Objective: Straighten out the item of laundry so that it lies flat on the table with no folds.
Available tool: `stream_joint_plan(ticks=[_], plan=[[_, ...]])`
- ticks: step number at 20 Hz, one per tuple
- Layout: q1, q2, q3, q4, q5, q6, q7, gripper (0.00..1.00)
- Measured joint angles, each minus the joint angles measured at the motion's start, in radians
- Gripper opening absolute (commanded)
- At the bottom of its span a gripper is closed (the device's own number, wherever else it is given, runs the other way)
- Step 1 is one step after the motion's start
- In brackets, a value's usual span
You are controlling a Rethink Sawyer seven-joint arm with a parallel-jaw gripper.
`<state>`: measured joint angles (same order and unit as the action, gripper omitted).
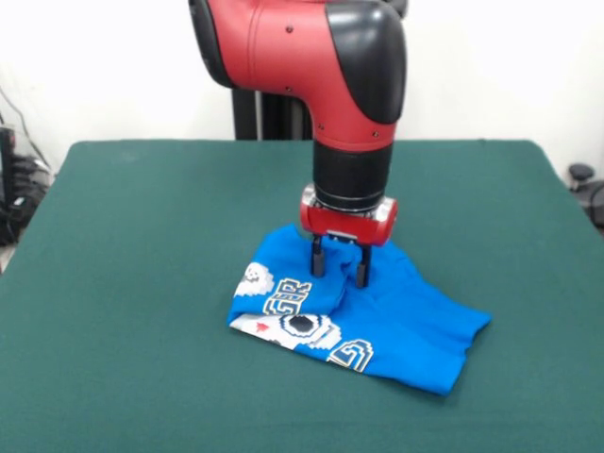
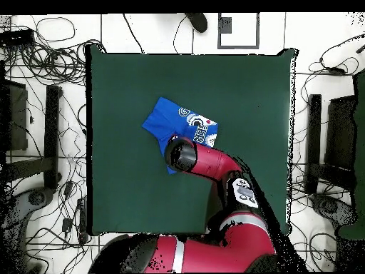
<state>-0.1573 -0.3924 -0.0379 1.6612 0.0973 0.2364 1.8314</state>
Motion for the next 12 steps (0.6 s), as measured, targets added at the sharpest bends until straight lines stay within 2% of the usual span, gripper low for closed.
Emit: stream_joint_plan(ticks=[12], plan=[[0.003, 0.001, -0.002, -0.004, -0.006, 0.0, 0.0, 1.0]])
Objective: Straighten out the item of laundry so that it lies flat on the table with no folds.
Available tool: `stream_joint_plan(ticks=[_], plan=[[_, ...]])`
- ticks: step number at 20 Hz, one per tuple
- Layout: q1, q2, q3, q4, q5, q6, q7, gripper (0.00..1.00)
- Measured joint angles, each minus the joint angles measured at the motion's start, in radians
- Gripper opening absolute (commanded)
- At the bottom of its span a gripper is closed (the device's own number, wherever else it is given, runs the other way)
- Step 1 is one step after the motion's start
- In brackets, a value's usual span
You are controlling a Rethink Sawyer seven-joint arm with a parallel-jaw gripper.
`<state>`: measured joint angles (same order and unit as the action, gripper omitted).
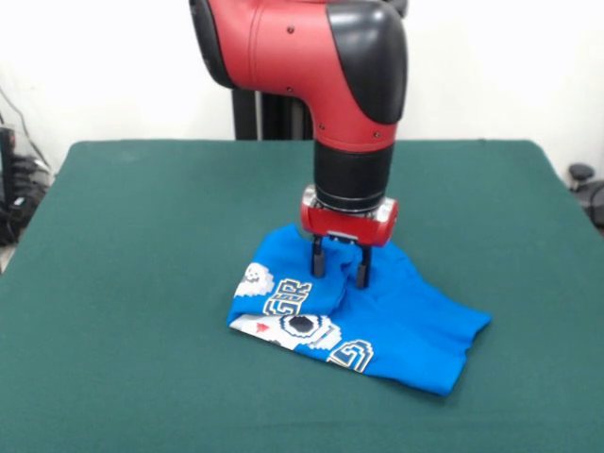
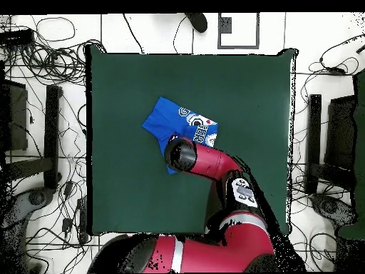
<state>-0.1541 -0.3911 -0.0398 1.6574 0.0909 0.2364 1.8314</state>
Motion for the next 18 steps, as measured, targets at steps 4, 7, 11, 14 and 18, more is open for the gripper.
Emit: stream_joint_plan(ticks=[4, 7, 11, 14, 18], plan=[[0.005, 0.001, -0.003, -0.003, -0.009, 0.0, 0.0, 1.0], [0.01, 0.002, -0.007, -0.007, -0.017, 0.0, 0.0, 1.0], [0.018, 0.005, -0.013, -0.014, -0.03, 0.0, 0.0, 1.0], [0.025, 0.008, -0.019, -0.02, -0.036, 0.001, 0.0, 1.0], [0.027, 0.009, -0.02, -0.023, -0.045, 0.001, 0.0, 1.0]])
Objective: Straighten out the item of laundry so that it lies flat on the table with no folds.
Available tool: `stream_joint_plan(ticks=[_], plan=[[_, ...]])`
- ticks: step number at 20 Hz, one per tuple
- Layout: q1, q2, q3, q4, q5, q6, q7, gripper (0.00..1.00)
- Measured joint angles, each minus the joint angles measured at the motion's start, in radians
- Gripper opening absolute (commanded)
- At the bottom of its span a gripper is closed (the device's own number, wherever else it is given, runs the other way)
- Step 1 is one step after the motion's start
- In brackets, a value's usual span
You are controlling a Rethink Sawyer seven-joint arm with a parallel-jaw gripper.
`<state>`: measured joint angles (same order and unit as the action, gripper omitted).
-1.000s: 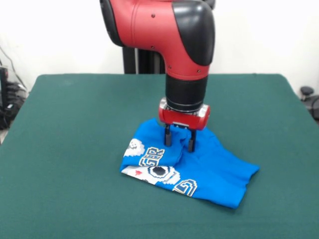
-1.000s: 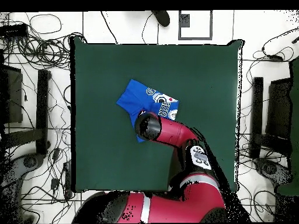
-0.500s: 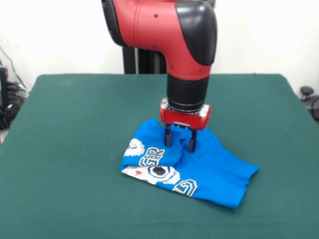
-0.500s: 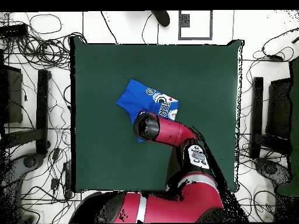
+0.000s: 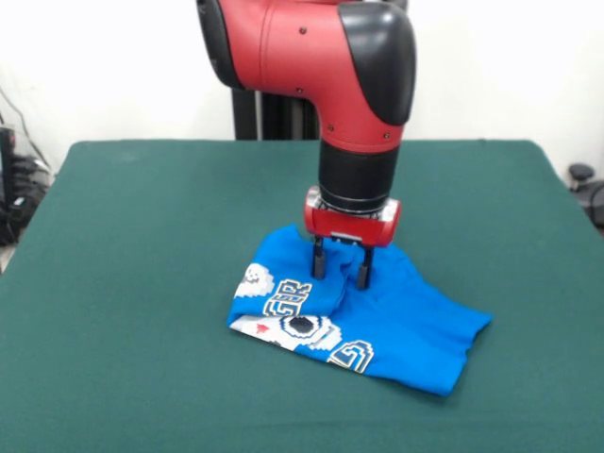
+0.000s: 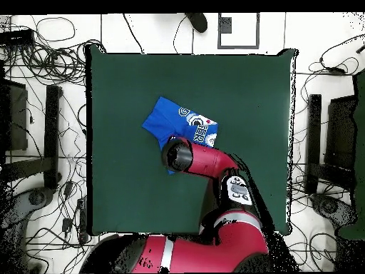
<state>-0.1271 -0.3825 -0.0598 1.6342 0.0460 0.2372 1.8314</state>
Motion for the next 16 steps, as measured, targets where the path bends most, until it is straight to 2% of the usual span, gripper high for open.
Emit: stream_joint_plan(ticks=[15, 16], plan=[[0.001, 0.001, -0.001, -0.005, -0.001, 0.007, 0.0, 1.0], [0.001, 0.002, -0.002, -0.01, -0.008, 0.014, 0.0, 0.0]])
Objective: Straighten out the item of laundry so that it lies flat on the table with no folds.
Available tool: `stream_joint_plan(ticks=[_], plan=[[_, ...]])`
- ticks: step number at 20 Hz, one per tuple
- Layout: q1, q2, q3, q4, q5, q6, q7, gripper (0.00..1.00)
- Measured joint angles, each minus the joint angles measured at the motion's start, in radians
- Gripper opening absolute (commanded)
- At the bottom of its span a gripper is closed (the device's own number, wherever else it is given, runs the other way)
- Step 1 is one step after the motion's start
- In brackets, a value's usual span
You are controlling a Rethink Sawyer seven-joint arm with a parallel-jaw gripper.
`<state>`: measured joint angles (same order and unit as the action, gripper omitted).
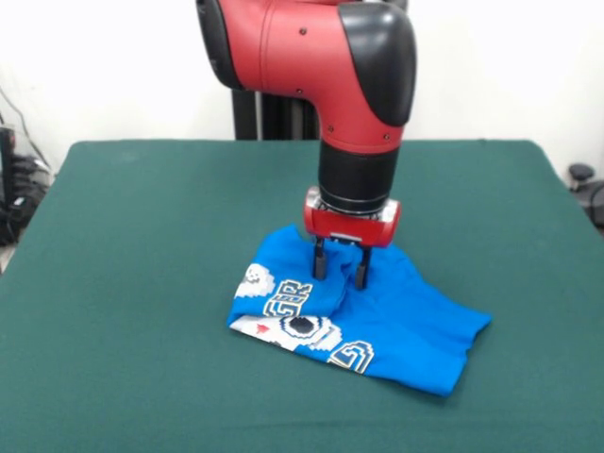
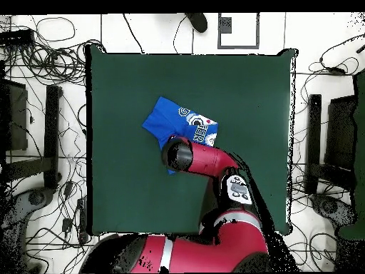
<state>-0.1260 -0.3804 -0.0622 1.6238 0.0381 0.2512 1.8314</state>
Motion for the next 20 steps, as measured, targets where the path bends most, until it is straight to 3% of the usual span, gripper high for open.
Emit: stream_joint_plan(ticks=[20], plan=[[-0.01, -0.001, 0.004, -0.026, -0.065, 0.029, 0.0, 0.0]])
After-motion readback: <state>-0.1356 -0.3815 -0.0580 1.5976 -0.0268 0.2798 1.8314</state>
